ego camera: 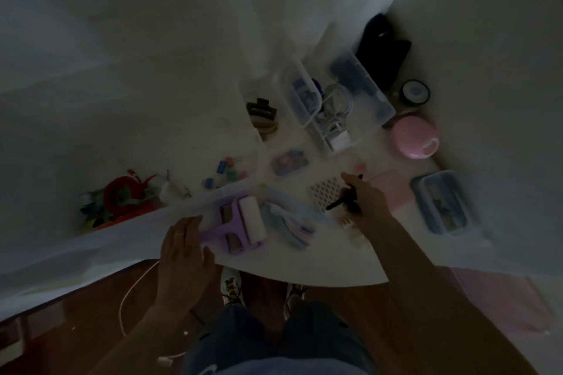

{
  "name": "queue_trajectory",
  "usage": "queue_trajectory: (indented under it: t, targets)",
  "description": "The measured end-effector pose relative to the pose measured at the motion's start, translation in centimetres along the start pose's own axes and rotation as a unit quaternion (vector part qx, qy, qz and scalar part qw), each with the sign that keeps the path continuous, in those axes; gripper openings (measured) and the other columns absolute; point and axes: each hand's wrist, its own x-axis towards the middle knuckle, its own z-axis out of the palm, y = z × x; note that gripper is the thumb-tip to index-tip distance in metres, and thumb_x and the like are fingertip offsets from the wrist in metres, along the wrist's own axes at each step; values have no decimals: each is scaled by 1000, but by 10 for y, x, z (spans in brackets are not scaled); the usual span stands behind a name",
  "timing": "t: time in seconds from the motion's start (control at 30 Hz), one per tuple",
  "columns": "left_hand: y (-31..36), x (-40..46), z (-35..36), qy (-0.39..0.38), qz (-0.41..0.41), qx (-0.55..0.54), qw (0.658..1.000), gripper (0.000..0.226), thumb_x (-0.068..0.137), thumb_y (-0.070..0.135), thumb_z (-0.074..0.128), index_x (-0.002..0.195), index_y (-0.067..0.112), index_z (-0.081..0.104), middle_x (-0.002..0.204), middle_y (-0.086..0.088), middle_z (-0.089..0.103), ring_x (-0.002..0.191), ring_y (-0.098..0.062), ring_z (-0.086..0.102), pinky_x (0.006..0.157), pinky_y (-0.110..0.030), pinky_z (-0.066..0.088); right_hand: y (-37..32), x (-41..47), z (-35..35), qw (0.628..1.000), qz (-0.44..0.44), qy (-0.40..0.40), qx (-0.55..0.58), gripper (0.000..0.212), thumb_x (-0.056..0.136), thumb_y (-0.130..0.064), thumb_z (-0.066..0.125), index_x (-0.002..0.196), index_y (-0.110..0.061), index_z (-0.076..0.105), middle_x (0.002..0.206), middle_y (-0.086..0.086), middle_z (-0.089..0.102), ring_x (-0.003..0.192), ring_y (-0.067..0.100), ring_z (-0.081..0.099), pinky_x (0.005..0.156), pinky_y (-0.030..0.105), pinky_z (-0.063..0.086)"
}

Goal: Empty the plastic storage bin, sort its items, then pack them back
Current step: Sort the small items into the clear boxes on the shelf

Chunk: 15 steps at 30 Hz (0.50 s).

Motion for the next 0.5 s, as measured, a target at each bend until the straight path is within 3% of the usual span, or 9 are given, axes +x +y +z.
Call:
queue_trajectory:
  t: [0.07,0.13,0.23,0.3,0.4,0.5]
  targets:
    - [13,-3,-4,20,34,3,999,51,85,21,39,126,-3,55,125,-22,54,116,-41,50,101,-51,43,4,-18,-25,987,54,-2,151,15,90,-10,60,77,-7,56,74,9,53,58,18,52,51,27,45]
    - [38,-5,-9,20,111,33,993,40,93,16,38,121,-3,59,126,-20,55,119,-39,49,104,-47,42,17,-36,-48,964,89,26,249,15,92,-5,53,78,-10,55,83,10,54,67,21,54,64,30,49]
    - [88,-4,-5,-18,206,-7,978,29,101,16,40,112,3,63,125,-12,57,117,-30,51,94,-42,49,52,-48,-66,936,154,45,312,4,92,-5,62,88,-6,59,102,16,58,89,29,59,76,37,52]
    - [123,-1,6,-75,227,-78,968,27,99,24,43,115,13,61,121,-4,57,111,-21,53,87,-32,50,73,-46,-72,934,197,47,294,10,92,-12,65,88,-4,62,99,16,61,84,29,59,76,39,53]
    - [162,1,41,-218,175,-166,946,28,97,34,49,124,27,53,120,5,54,103,-10,56,85,-28,50,94,-37,-79,957,184,93,203,16,87,-16,73,93,-2,66,96,15,66,86,29,65,84,40,57]
    - [191,5,74,-295,52,-226,927,37,95,37,57,130,29,48,112,5,55,90,-7,59,81,-33,54,101,-30,-87,956,187,126,187,24,81,-14,80,96,1,68,89,15,64,70,25,59,62,33,52]
